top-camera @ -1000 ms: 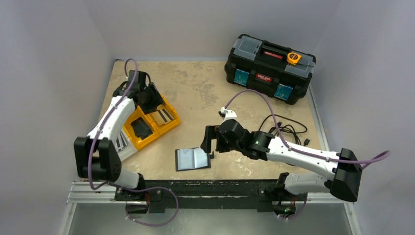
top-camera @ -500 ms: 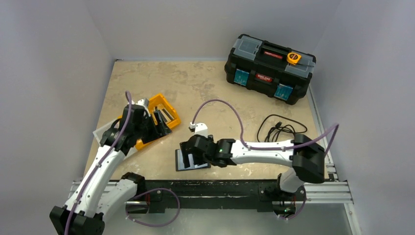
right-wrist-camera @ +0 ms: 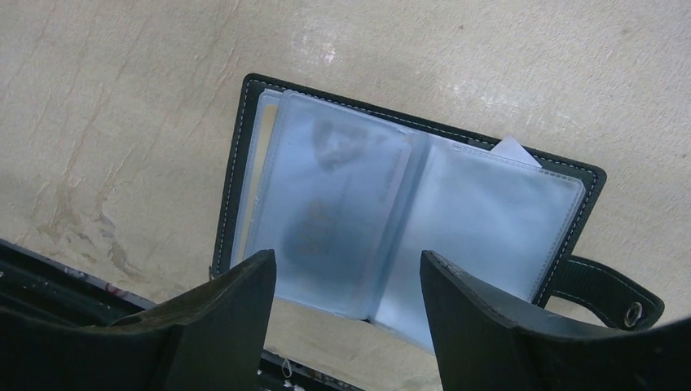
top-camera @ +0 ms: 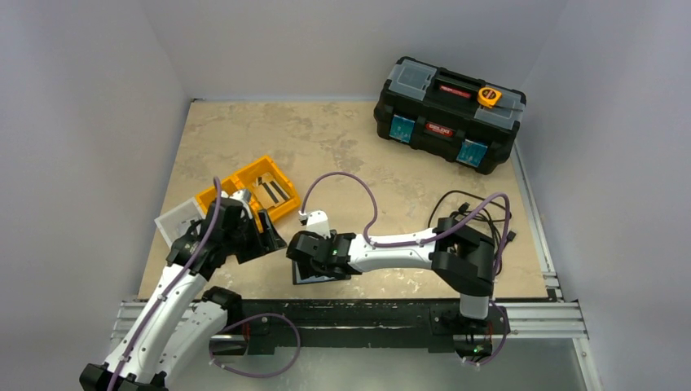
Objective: Take the credit cards out of the card holder
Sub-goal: Remove the credit card from the card holder.
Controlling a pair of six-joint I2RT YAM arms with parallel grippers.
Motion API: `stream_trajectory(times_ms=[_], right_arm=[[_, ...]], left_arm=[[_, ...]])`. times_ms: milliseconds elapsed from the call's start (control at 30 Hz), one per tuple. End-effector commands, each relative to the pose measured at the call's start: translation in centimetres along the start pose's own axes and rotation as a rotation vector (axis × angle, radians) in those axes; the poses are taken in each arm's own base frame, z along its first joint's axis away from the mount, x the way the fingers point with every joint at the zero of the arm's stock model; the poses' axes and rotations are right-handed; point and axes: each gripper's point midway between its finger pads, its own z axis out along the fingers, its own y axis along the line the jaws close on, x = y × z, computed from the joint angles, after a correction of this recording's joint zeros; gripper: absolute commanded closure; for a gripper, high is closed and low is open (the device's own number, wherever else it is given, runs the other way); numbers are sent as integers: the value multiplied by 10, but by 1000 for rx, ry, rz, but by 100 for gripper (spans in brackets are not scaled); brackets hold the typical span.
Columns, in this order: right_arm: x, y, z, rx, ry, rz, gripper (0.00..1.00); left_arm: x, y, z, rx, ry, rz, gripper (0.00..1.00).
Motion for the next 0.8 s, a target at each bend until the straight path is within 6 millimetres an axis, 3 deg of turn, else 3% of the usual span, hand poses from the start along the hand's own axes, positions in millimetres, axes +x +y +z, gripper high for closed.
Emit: stream_trajectory(times_ms=[0,333,633,767], right_arm=[[-18,15,-6,-12,-59,10,36],[4,6,14,39,-3,-36,40],[30,-19,20,18,60,12,78],[37,-26,22,-14,85,36,87]], left_arm=[[4,-3,8,25,18,-33,32],[11,0,13,24,32,-57,33],[20,-4,24,46,102,-51,33],[30,-7,31,61,144,-40,38]])
